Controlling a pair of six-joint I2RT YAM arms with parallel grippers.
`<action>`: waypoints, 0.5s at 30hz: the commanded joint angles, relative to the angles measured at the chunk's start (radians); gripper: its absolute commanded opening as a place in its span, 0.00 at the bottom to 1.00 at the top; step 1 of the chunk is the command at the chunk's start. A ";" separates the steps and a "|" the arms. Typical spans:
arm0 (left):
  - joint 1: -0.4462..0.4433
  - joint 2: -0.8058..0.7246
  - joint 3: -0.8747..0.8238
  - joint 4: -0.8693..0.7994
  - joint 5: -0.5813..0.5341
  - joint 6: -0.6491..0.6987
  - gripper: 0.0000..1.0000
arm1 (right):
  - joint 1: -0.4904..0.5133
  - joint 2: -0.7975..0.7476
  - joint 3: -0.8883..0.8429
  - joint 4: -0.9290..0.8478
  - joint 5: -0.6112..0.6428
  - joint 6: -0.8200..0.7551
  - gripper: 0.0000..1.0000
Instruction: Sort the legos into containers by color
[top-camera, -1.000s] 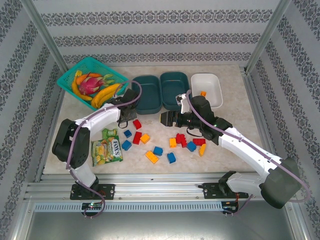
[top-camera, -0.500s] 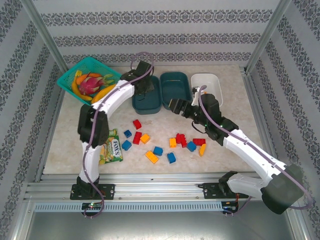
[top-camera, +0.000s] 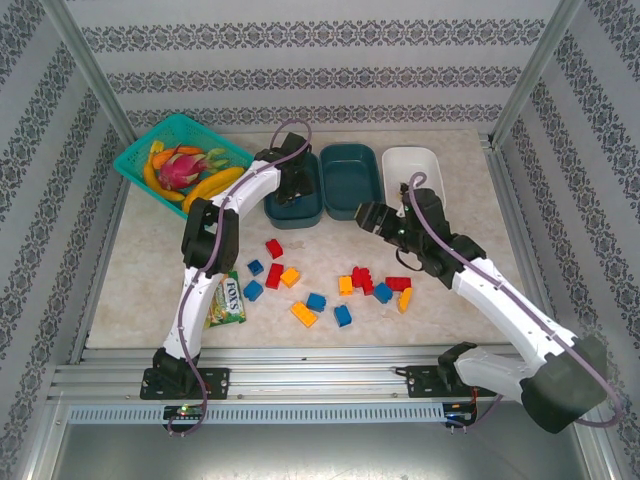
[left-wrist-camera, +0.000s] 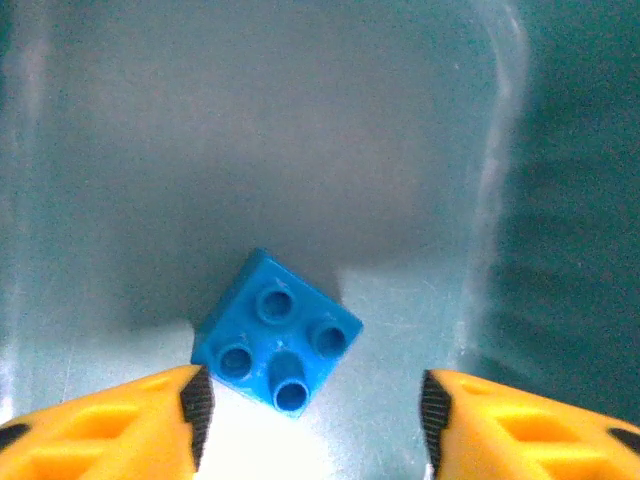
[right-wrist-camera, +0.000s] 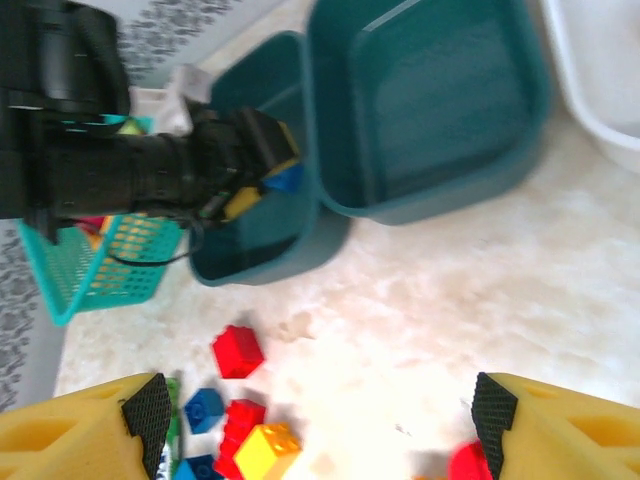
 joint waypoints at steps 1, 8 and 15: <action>0.008 -0.051 0.027 -0.039 0.019 0.005 0.66 | -0.051 -0.037 -0.002 -0.197 0.063 0.049 0.81; -0.025 -0.289 -0.114 0.043 0.043 0.011 0.69 | -0.249 -0.070 -0.099 -0.353 0.076 0.173 0.78; -0.120 -0.664 -0.592 0.325 0.224 -0.016 0.74 | -0.351 0.015 -0.283 -0.143 -0.050 0.323 0.77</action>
